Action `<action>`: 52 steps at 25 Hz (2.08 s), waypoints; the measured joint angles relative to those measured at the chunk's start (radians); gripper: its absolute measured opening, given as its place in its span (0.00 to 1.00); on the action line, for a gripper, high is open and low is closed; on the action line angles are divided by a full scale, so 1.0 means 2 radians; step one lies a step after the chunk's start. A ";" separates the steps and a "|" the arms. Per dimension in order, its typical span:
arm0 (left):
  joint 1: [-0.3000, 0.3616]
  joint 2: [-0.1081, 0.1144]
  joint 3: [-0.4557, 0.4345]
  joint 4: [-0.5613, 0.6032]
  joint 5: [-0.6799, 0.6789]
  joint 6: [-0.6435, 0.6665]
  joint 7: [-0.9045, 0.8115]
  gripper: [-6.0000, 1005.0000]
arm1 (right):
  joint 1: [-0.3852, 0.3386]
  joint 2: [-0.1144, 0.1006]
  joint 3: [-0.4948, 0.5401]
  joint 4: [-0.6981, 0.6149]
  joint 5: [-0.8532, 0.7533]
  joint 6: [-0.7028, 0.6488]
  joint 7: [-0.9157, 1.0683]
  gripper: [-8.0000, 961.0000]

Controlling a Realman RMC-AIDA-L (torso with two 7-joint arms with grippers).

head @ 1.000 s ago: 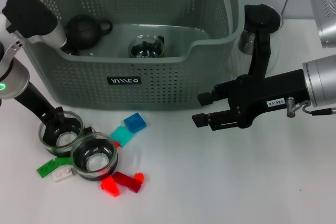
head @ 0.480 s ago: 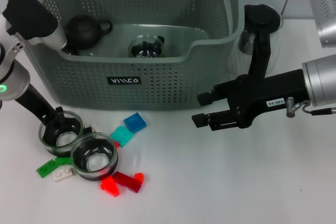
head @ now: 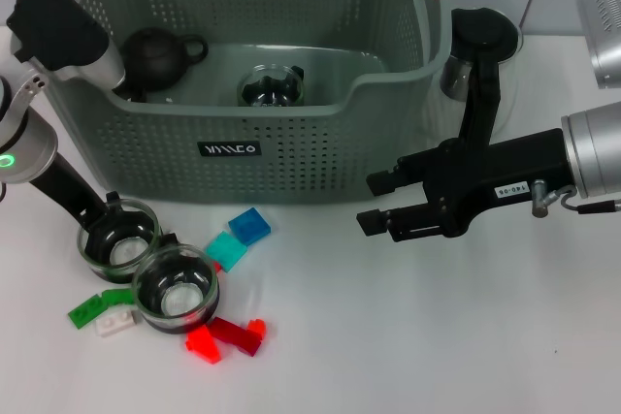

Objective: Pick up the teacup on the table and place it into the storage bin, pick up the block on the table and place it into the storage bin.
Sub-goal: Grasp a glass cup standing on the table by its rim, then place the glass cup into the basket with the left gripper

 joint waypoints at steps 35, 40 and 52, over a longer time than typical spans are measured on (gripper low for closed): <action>0.010 0.012 -0.198 0.196 -0.097 0.311 0.082 0.05 | 0.001 0.000 0.000 -0.001 0.001 0.000 0.003 0.64; 0.011 0.033 -0.202 0.167 -0.183 0.311 0.081 0.05 | 0.002 0.000 -0.001 -0.001 0.000 -0.003 0.004 0.64; -0.032 0.035 -0.263 0.136 -0.299 0.221 0.106 0.05 | 0.001 0.001 -0.002 0.000 0.001 -0.003 0.004 0.64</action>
